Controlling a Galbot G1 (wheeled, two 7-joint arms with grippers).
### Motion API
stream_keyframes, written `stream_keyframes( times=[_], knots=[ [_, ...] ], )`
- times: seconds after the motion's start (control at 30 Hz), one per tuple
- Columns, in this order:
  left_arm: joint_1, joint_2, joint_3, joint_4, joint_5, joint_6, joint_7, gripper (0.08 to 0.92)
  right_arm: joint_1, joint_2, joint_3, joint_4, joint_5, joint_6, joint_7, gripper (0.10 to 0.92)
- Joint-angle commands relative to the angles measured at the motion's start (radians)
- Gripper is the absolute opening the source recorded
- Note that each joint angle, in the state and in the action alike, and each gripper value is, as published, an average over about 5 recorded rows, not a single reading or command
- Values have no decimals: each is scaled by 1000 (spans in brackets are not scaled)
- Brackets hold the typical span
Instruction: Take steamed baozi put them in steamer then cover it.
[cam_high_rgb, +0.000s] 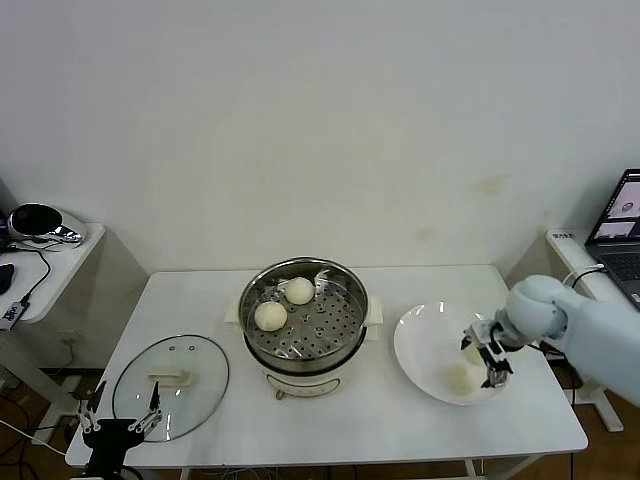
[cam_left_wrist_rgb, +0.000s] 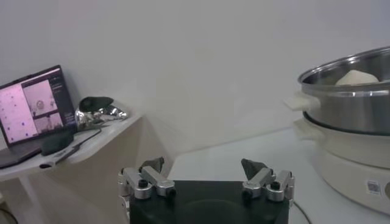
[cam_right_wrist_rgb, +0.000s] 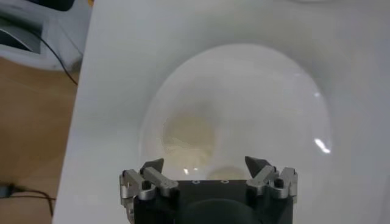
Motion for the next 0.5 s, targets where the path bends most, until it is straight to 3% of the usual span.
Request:
stream_keyframes(
  times=[0.03,0.5],
  knots=[
    [0,0,0,-1,0,-1,0,823,-86,7,44,-32,-19,4,5,823],
    [0,-2,1,-4,1,-4,0,823,-87,62,54,-78,-21,-14,28,821]
  ],
)
